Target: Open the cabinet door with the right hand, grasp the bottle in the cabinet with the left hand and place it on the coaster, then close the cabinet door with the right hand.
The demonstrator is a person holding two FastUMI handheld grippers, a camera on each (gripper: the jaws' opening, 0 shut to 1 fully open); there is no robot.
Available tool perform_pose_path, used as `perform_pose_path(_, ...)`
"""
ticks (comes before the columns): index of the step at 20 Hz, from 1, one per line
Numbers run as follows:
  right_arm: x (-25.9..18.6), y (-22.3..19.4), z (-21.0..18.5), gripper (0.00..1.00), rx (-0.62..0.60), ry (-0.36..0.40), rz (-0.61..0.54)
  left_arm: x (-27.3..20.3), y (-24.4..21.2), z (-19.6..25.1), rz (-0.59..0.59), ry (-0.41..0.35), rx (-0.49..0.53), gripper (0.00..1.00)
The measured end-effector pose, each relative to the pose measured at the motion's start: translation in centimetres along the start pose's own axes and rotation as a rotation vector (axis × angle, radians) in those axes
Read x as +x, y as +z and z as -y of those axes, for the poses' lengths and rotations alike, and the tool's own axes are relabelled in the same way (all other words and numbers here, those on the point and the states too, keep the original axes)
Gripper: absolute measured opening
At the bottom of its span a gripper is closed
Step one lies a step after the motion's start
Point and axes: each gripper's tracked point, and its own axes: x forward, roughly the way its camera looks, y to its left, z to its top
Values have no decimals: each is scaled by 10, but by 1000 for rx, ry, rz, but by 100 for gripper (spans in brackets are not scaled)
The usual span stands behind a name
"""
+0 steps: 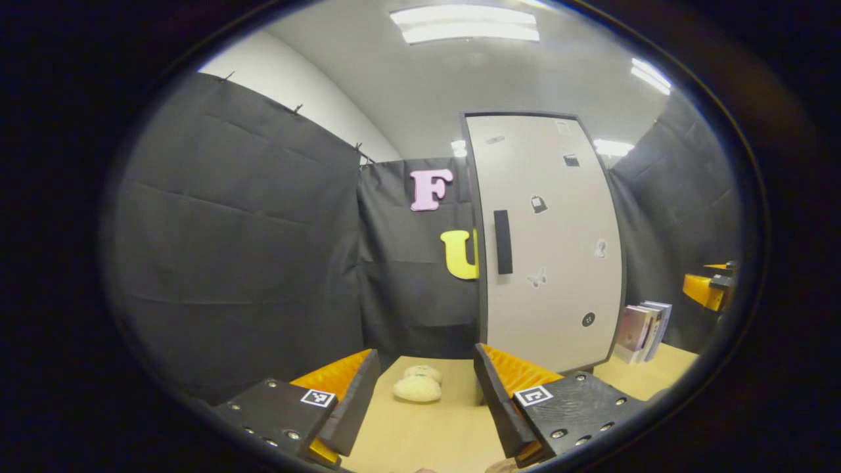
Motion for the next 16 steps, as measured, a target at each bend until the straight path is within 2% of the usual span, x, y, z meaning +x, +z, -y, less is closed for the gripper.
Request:
perform_pose_path(1, 5, 3, -7, 95, 9, 13, 2, -5, 0, -5, 2, 9, 6, 78)
perform_pose_path(2, 10, 6, -15, 95, 19, 28, 3, -10, 1, -10, 1, 19, 13, 88)
perform_pose_path(3, 15, 9, -25, 95, 27, 47, 5, -16, 0, -18, -2, 31, 18, 83)
perform_pose_path(12, 70, 55, -112, 95, 81, 202, 64, -61, -9, -75, -25, 152, 49, 83)
perform_pose_path(13, 75, 58, -121, 95, 86, 213, 64, -65, -11, -82, -29, 168, 53, 87)
perform_pose_path(14, 83, 61, -130, 95, 88, 220, 65, -68, -13, -87, -33, 182, 51, 83)
perform_pose_path(16, 98, 65, -147, 95, 82, 236, 57, -76, -16, -98, -41, 203, 39, 83)
